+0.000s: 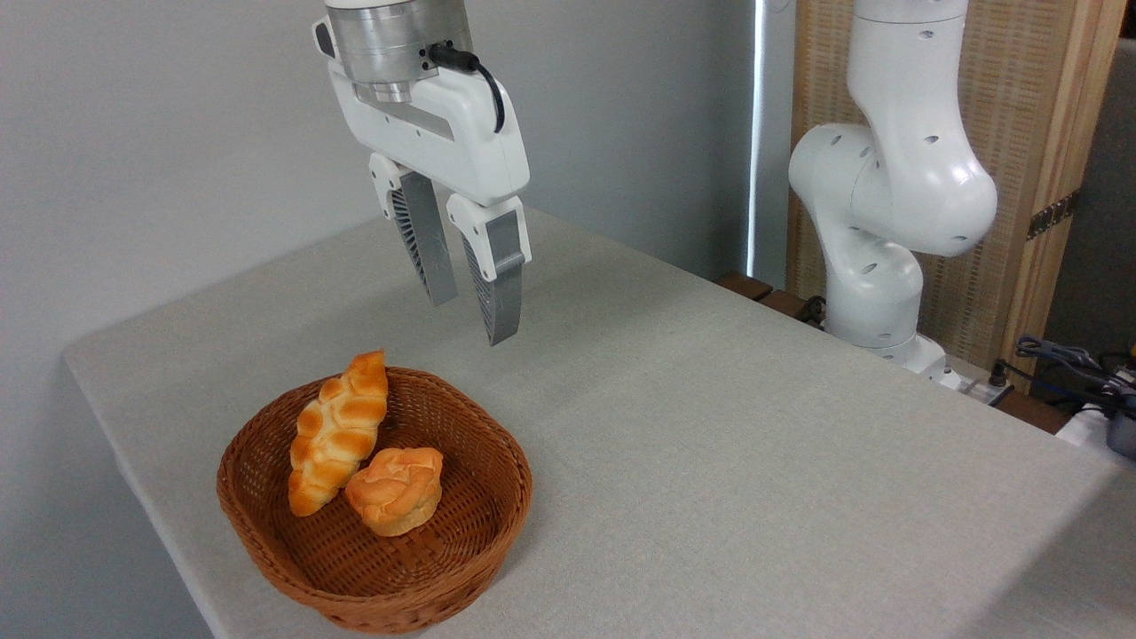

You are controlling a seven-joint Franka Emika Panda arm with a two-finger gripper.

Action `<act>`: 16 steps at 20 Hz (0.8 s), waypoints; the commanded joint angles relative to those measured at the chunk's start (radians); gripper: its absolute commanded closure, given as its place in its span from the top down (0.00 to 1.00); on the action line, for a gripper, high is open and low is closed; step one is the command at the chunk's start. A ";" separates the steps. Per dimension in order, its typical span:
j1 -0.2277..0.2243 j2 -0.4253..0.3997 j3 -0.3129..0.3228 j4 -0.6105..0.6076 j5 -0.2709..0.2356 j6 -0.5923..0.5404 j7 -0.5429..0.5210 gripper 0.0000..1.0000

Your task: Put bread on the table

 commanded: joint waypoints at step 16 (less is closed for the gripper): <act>-0.017 -0.013 -0.047 -0.213 -0.171 0.359 -0.429 1.00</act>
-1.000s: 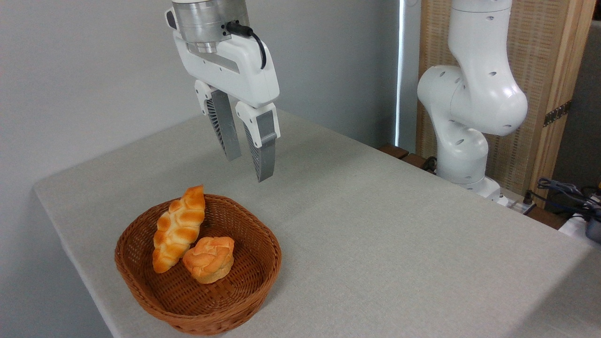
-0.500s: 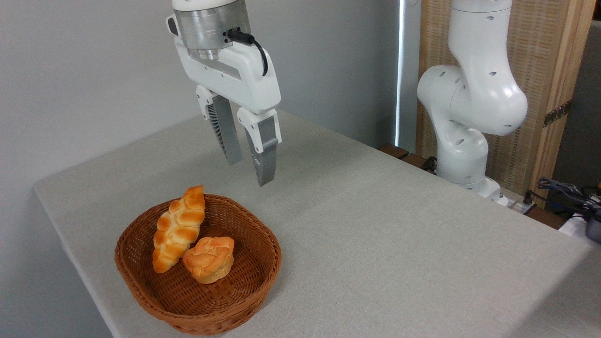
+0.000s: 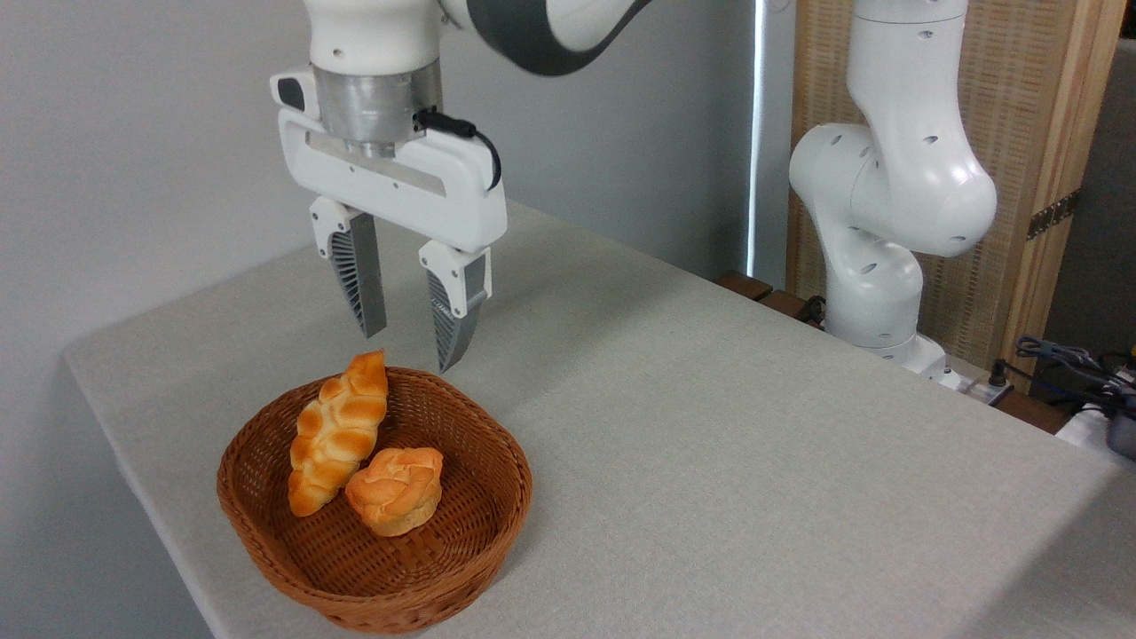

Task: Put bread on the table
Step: 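Lower the open gripper over the braided bread roll in the basket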

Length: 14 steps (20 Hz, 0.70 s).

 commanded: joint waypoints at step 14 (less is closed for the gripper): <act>-0.013 0.052 -0.076 -0.171 -0.123 0.383 -0.292 1.00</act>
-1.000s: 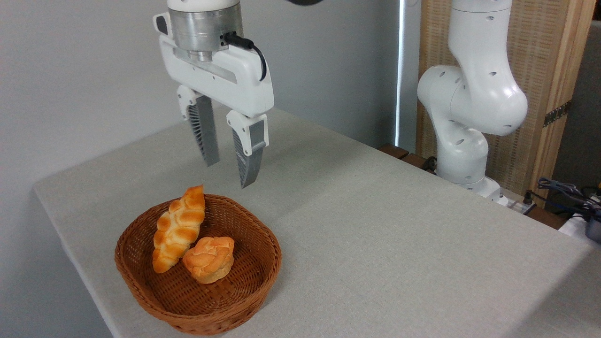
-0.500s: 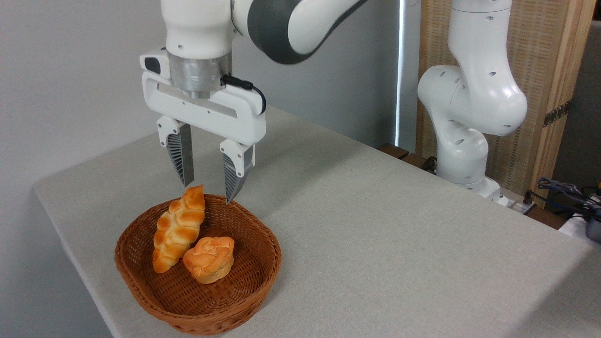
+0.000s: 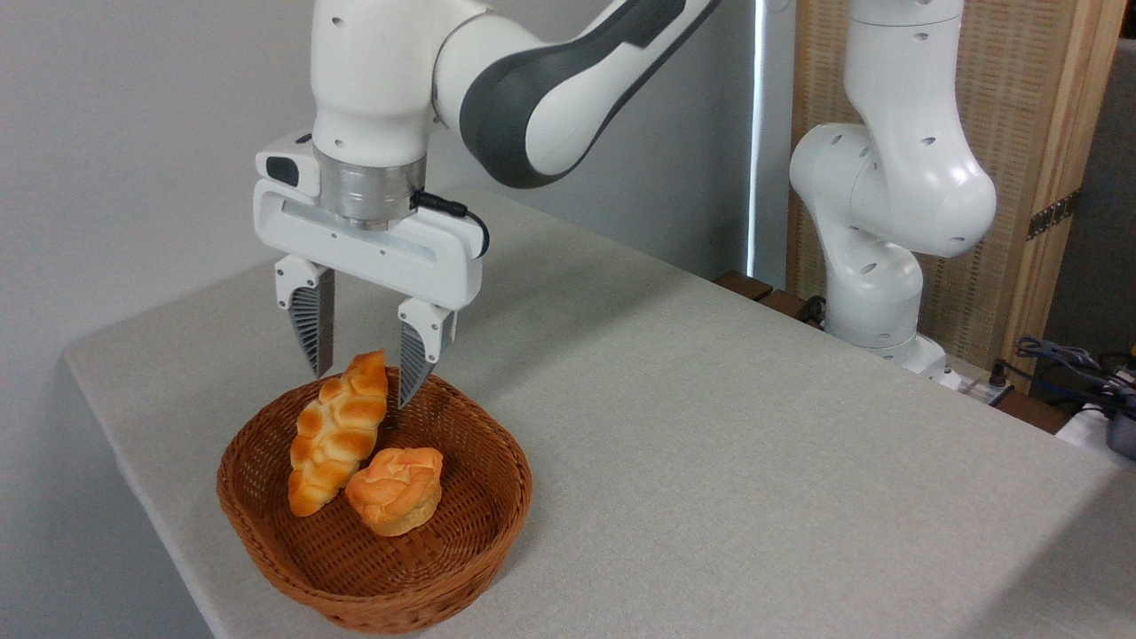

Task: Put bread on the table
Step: 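Lower the open gripper over the braided bread roll in the basket, then close the gripper on the braided bread roll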

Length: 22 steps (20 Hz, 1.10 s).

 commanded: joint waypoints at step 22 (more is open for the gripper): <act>-0.013 0.107 -0.058 -0.021 -0.019 0.160 -0.080 1.00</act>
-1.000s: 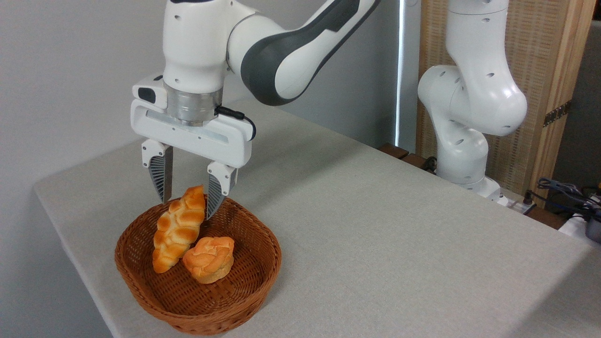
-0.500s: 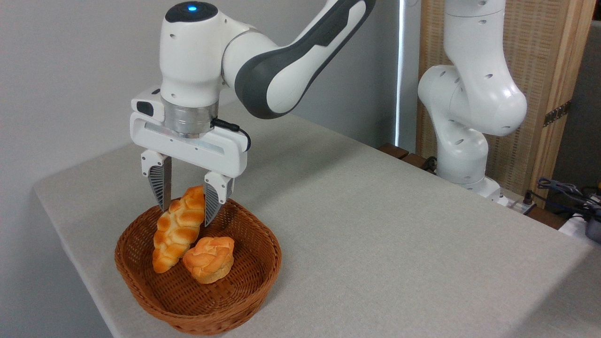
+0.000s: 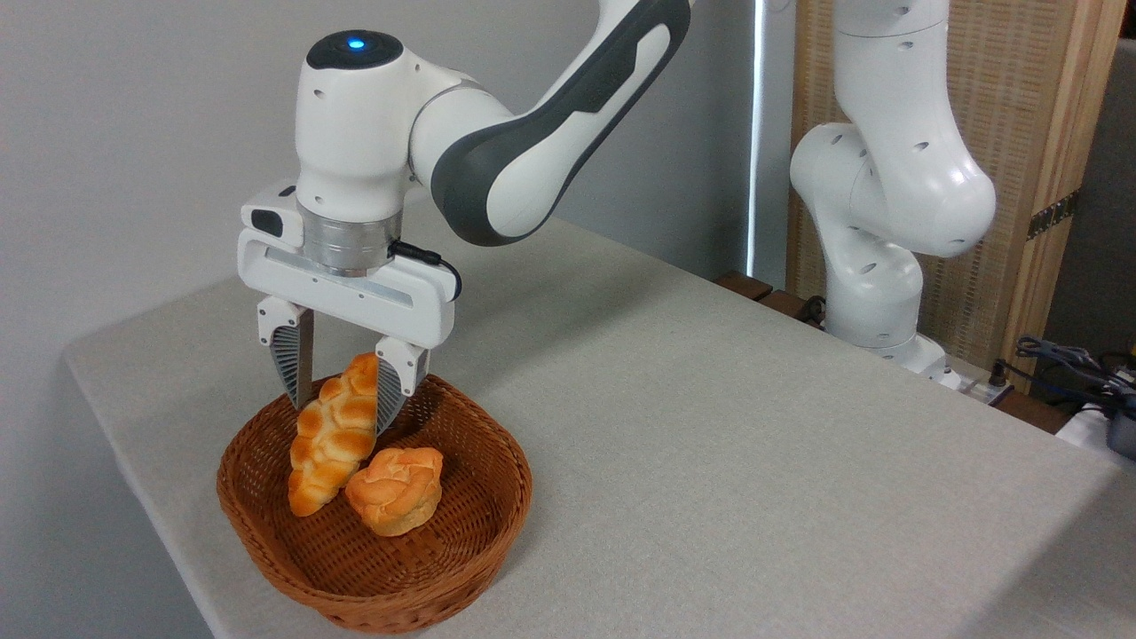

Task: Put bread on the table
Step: 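Close the gripper on the braided bread roll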

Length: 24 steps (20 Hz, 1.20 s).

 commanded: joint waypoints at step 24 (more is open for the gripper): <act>0.003 0.006 -0.016 -0.003 -0.004 0.011 0.057 0.32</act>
